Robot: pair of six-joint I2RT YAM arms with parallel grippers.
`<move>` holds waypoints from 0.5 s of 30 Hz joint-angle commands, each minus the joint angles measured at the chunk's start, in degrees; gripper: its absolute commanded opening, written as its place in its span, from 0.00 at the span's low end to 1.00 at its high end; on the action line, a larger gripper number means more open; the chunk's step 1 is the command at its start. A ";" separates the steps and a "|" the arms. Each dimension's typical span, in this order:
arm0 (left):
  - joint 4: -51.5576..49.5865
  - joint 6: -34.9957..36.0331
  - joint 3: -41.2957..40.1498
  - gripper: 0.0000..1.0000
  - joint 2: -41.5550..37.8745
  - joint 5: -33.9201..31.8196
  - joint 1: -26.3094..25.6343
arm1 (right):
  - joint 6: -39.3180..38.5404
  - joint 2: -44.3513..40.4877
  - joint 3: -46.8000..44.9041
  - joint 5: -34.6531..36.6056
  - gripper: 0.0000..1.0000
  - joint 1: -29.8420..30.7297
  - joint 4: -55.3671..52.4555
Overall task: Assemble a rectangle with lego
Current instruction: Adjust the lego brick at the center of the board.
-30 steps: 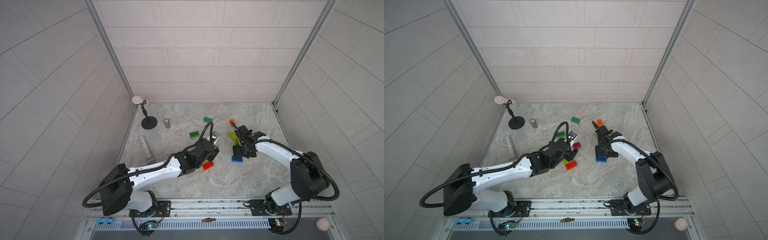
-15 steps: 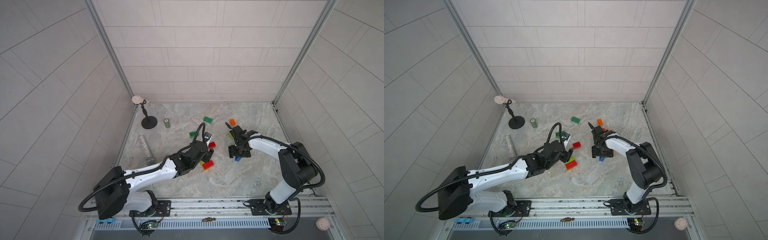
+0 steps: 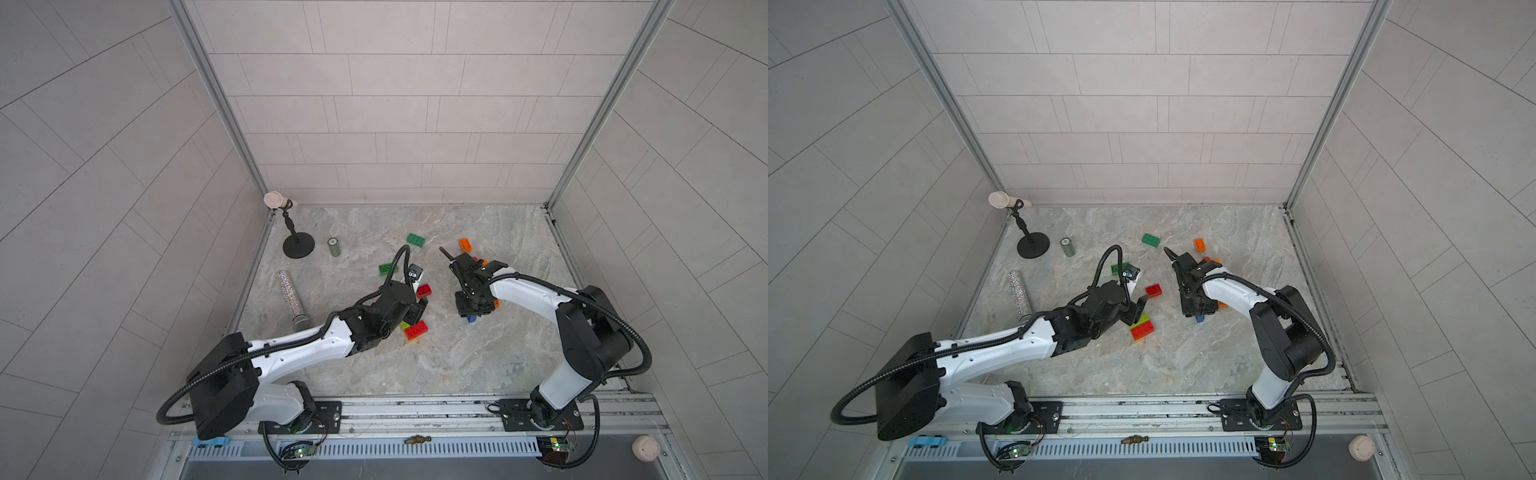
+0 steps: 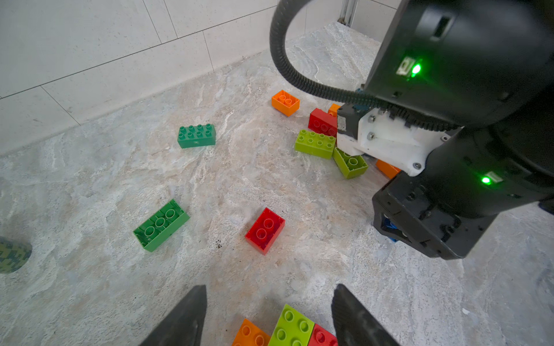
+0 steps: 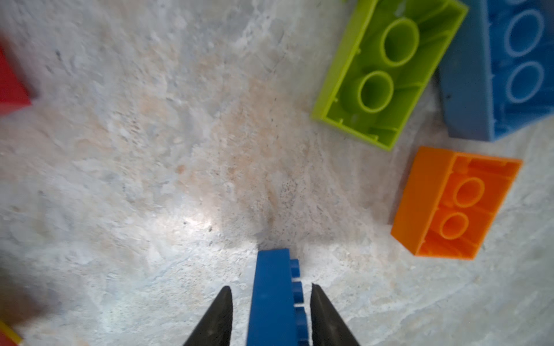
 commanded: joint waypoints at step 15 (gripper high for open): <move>-4.36 -0.25 -5.93 0.71 -11.39 -3.72 5.52 | 2.59 9.57 6.44 29.86 0.16 6.79 -16.09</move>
